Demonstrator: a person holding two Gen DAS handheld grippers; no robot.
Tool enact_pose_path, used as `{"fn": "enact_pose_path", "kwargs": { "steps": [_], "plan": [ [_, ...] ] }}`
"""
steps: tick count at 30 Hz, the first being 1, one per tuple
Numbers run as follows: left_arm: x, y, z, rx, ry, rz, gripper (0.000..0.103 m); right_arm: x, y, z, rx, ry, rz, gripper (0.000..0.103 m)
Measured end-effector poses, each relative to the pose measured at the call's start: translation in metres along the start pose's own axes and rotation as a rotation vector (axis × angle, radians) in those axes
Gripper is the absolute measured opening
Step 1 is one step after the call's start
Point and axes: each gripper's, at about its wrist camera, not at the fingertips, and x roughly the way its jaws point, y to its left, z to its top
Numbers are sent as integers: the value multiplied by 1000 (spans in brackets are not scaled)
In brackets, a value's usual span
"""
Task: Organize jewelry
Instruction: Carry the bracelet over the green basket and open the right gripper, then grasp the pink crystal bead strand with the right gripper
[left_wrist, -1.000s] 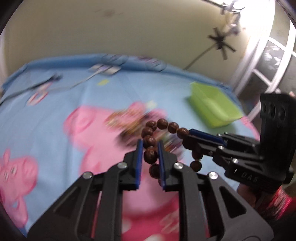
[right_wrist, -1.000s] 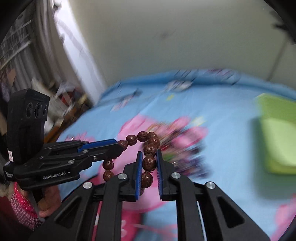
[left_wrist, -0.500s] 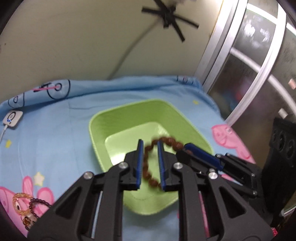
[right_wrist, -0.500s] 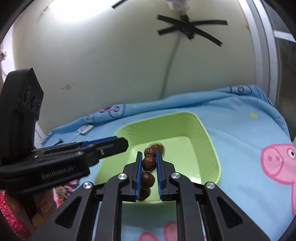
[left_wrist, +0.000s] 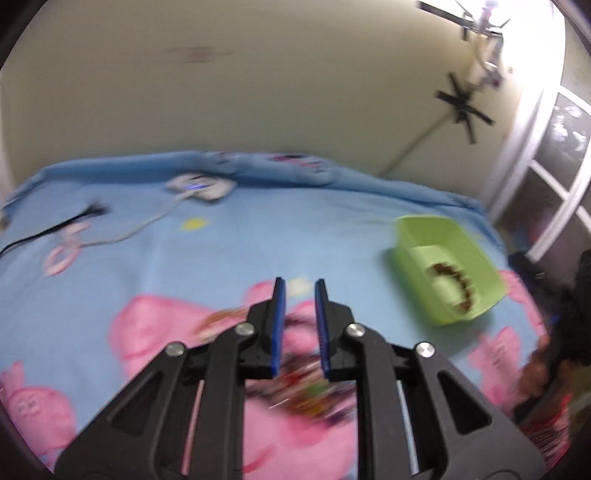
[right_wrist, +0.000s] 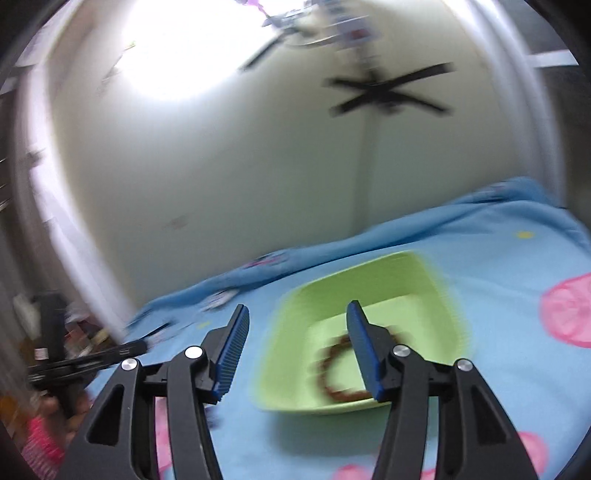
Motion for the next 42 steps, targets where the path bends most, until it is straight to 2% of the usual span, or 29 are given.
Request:
{"fn": "enact_pose_path", "kwargs": {
  "steps": [2, 3, 4, 5, 7, 9, 11, 12, 13, 14, 19, 22, 25, 32, 36, 38, 39, 40, 42],
  "plan": [
    [-6, 19, -16, -26, 31, -1, 15, 19, 29, -10, -61, 111, 95, 36],
    [-5, 24, -21, -33, 45, -7, 21, 34, 47, -20, -106, 187, 124, 33],
    [-3, 28, -28, -36, 62, -14, 25, 45, 58, -27, -136, 240, 138, 25],
    [0, 29, -34, -34, 72, -17, 31, 59, 70, -36, -166, 305, 152, 22],
    [10, 25, -43, -29, 97, -30, 31, 81, 88, -52, -203, 398, 163, 18],
    [20, 18, -49, -29, 122, -65, 31, 98, 102, -64, -242, 441, 163, 15],
    [34, 15, -56, -25, 160, -66, 30, 115, 115, -73, -268, 486, 165, 11],
    [40, 15, -59, -24, 171, -65, 24, 122, 120, -78, -284, 502, 162, 5],
    [38, 13, -62, -9, 147, -56, 13, 129, 125, -83, -299, 532, 159, 0],
    [38, 13, -65, 4, 164, -70, 5, 133, 128, -90, -301, 564, 170, 0],
    [18, 29, -88, 45, 186, -46, 5, 98, 155, -121, -361, 620, 274, 0],
    [-3, 49, -104, 23, 180, -52, 5, 80, 166, -141, -380, 651, 325, 0],
    [-26, 67, -117, -1, 155, -28, 5, 68, 166, -150, -375, 652, 342, 0],
    [-52, 85, -124, -36, 117, -3, 5, 62, 148, -141, -321, 611, 301, 0],
    [-75, 90, -113, -59, 43, -20, 5, 61, 146, -137, -333, 595, 257, 0],
    [-89, 92, -107, -67, 7, -43, 5, 59, 149, -134, -344, 572, 260, 14],
    [-96, 92, -104, -70, -9, -56, 5, 56, 155, -132, -368, 545, 263, 26],
    [-104, 92, -99, -69, -30, -70, 5, 53, 161, -132, -392, 524, 263, 33],
    [-112, 89, -94, -65, -48, -85, 5, 55, 182, -131, -486, 473, 275, 34]
  ]
}}
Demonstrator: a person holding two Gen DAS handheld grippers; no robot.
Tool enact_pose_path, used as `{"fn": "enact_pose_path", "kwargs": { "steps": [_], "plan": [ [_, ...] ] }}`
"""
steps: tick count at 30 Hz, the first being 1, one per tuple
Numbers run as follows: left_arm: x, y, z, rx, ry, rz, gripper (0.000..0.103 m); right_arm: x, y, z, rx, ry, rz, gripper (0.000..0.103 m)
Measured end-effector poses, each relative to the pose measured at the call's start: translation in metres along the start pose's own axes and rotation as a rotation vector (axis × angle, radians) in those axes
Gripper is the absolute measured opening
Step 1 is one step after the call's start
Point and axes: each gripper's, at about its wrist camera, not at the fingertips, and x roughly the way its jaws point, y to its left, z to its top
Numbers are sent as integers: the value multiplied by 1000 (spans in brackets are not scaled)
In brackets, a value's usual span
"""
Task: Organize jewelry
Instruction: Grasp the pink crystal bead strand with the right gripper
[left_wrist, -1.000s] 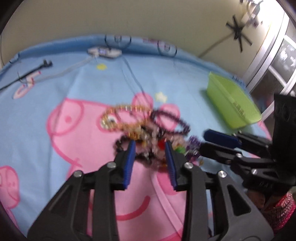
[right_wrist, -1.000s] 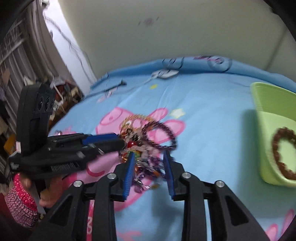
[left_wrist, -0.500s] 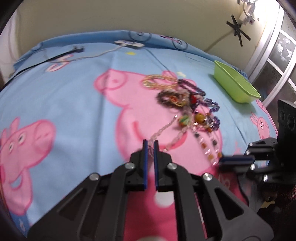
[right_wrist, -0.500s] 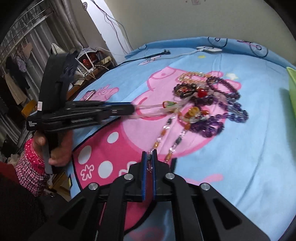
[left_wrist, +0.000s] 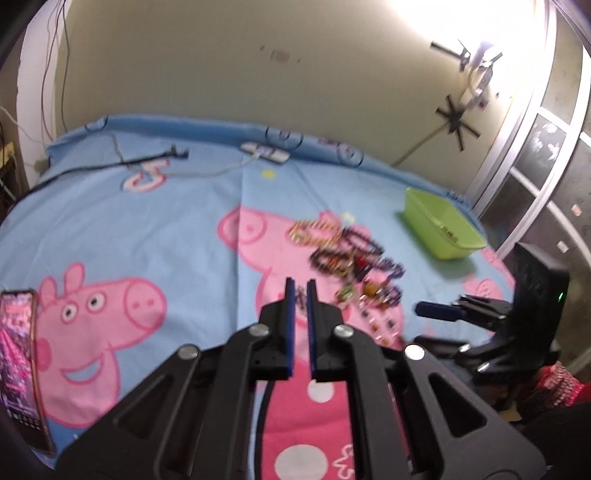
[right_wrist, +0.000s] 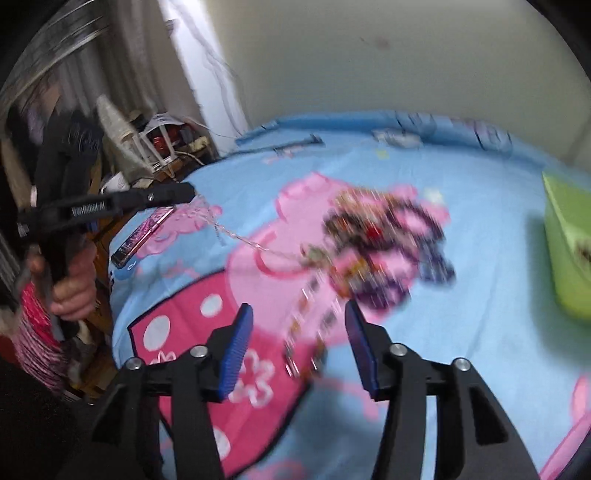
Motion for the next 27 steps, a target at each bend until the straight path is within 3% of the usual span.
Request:
{"fn": "enact_pose_path", "kwargs": {
  "steps": [3, 7, 9, 10, 12, 15, 20, 23, 25, 27],
  "plan": [
    [-8, -8, 7, 17, -16, -15, 5, 17, 23, 14, -131, -4, -12, 34],
    [-17, -16, 11, 36, -38, -7, 5, 59, 46, 35, -297, 7, -101, 34],
    [-23, -18, 12, 41, -50, -3, 5, 75, 39, 42, -294, 43, -119, 31],
    [-26, -19, 13, 45, -57, 2, 5, 82, 31, 47, -265, 68, -94, 15],
    [-31, -21, 16, 49, -67, -1, 5, 85, 17, 54, -212, 75, -49, 0],
    [-32, -24, 20, 57, -76, 4, 5, 76, 0, 63, -126, 67, 15, 0],
    [-22, -33, 35, 70, -70, 8, 5, 23, -32, 80, 47, -25, 137, 0],
    [-19, -46, 48, 95, -85, 0, 5, -14, -39, 91, 46, -121, 117, 0],
    [-22, -57, 60, 114, -110, -17, 5, -31, -31, 90, -39, -172, 32, 0],
    [-28, -67, 70, 133, -136, -28, 5, -33, -27, 84, -64, -173, 43, 0]
  ]
}}
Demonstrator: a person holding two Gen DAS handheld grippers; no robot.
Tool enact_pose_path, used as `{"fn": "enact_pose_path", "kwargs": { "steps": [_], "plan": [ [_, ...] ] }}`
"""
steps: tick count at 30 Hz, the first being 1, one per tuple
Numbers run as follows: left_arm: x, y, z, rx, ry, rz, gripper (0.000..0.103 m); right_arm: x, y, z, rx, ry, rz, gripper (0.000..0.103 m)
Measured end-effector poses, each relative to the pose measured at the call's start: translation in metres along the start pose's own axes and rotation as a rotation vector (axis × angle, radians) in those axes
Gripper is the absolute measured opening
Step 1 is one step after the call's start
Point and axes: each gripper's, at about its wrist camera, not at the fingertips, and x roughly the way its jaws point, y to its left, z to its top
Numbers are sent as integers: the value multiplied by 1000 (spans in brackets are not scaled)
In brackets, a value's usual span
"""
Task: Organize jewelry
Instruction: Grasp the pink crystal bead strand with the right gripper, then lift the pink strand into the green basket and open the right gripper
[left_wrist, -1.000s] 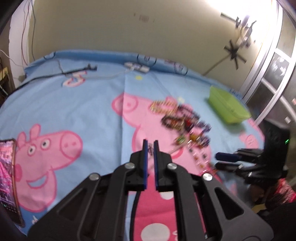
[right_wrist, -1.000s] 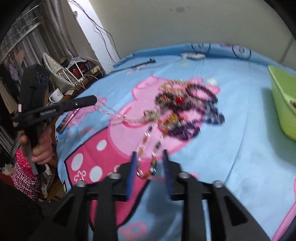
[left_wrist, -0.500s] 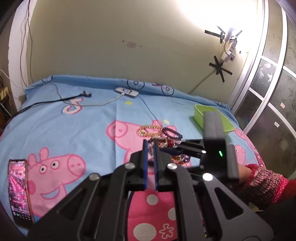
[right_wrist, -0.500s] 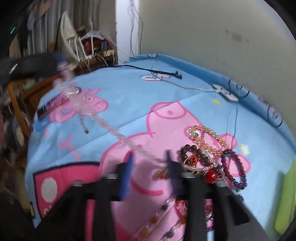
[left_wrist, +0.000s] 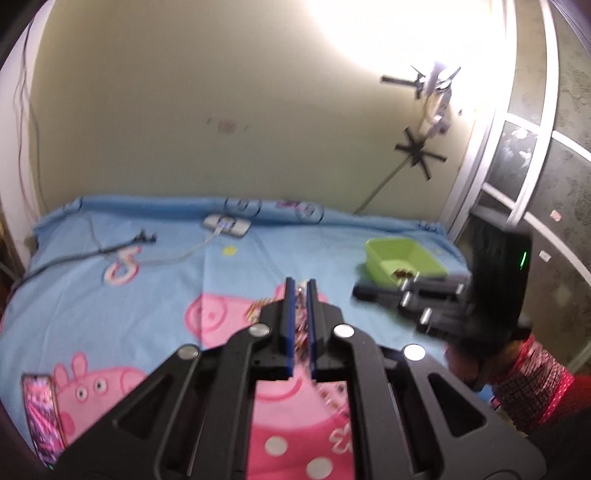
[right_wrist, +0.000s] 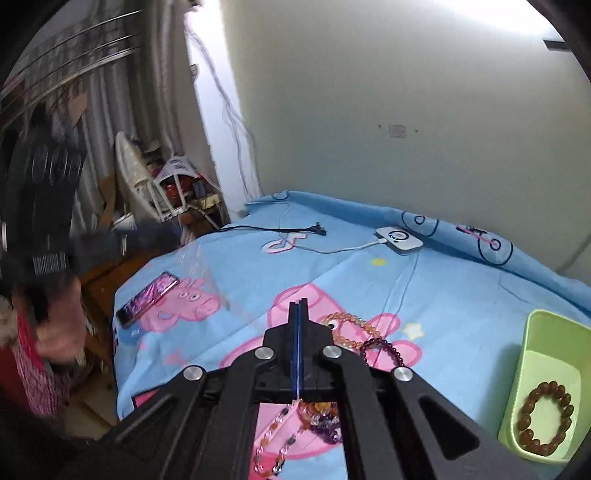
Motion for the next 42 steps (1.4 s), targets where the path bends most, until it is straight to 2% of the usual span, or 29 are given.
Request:
{"fn": "enact_pose_path", "kwargs": {
  "steps": [3, 5, 6, 7, 9, 11, 16, 17, 18, 20, 23, 26, 30, 33, 36, 37, 42],
  "plan": [
    [-8, -14, 19, 28, -38, -16, 5, 15, -2, -17, 18, 76, 77, 0],
    [-11, -20, 26, 37, -49, -22, 5, 27, -2, -30, 17, 101, 65, 0],
    [-12, -24, 30, 45, -55, -20, 5, 32, -1, -35, 13, 94, 53, 7],
    [-13, -27, 32, 50, -58, -17, 5, 33, 0, -38, 11, 84, 43, 21],
    [-15, -32, 38, 60, -64, -14, 5, 36, 0, -43, 8, 58, 21, 37],
    [-17, -36, 40, 70, -69, -13, 5, 37, 2, -46, -5, 43, -4, 41],
    [-22, -43, 43, 86, -80, -15, 5, 60, -4, -40, -35, 101, -49, 39],
    [-24, -44, 43, 87, -83, -13, 5, 68, -8, -38, -24, 123, -58, 31],
    [-25, -44, 44, 88, -88, -11, 5, 77, -15, -36, 13, 156, -52, 0],
    [-28, -44, 44, 85, -91, -8, 5, 81, -32, -32, 120, 166, -12, 0],
    [-30, -44, 45, 92, -102, 13, 5, 55, -50, -19, 229, 85, 47, 0],
    [-22, -44, 47, 82, -93, 11, 5, 15, -62, -1, 281, 17, 88, 0],
    [3, -54, 54, 71, -75, -33, 5, -40, -77, 26, 303, -65, 86, 0],
    [30, -70, 65, 59, -62, -90, 5, -76, -96, 44, 332, -112, 55, 0],
    [63, -88, 79, 47, -39, -152, 5, -113, -114, 61, 327, -144, -33, 0],
    [79, -95, 86, 37, -19, -190, 5, -121, -119, 65, 328, -147, -57, 0],
    [135, -131, 97, 26, 51, -266, 5, -150, -152, 67, 345, -132, -181, 0]
  ]
}}
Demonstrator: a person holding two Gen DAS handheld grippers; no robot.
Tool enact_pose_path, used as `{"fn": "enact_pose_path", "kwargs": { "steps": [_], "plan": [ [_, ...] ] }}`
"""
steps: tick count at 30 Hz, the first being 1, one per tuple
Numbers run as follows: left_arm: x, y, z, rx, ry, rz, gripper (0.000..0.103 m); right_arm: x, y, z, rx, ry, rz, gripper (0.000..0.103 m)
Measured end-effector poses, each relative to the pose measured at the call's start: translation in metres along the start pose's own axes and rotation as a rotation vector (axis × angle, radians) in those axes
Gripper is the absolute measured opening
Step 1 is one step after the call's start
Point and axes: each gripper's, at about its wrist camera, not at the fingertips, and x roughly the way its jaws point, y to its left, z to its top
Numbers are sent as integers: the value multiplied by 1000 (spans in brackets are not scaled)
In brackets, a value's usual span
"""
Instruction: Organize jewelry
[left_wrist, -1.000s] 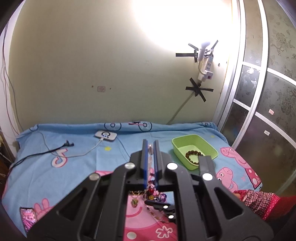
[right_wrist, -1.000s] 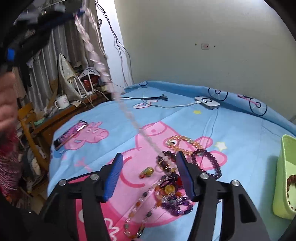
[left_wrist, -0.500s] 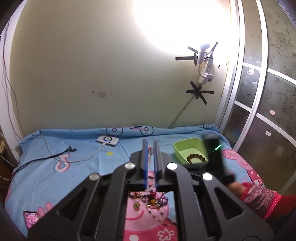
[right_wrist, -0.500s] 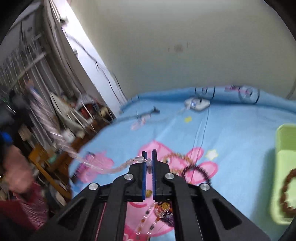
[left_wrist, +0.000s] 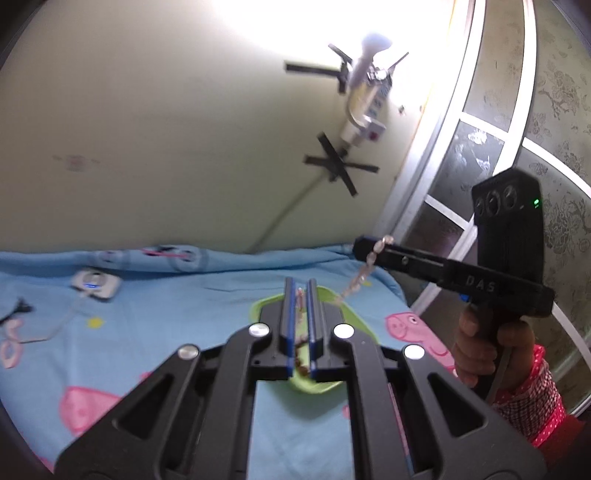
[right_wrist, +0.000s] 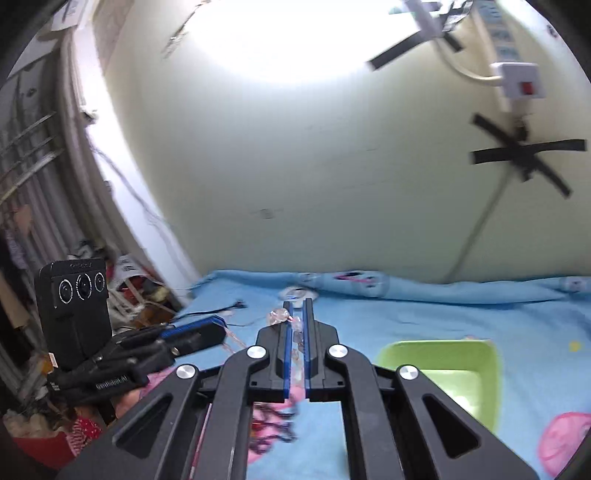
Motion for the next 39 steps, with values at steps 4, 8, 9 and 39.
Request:
{"fn": "enact_pose_path", "kwargs": {
  "steps": [4, 8, 9, 39],
  "plan": [
    [58, -16, -4, -2, 86, -29, 5, 4, -34, -11, 29, 49, -76, 0],
    [114, -24, -23, -8, 195, -26, 5, 26, -67, -40, 70, 145, -142, 0],
    [123, -26, -28, -7, 214, -20, 5, 32, -75, -47, 80, 172, -158, 0],
    [-45, 179, -110, -197, 234, 340, 30, 49, -3, -69, -134, 272, -163, 30]
  ]
}}
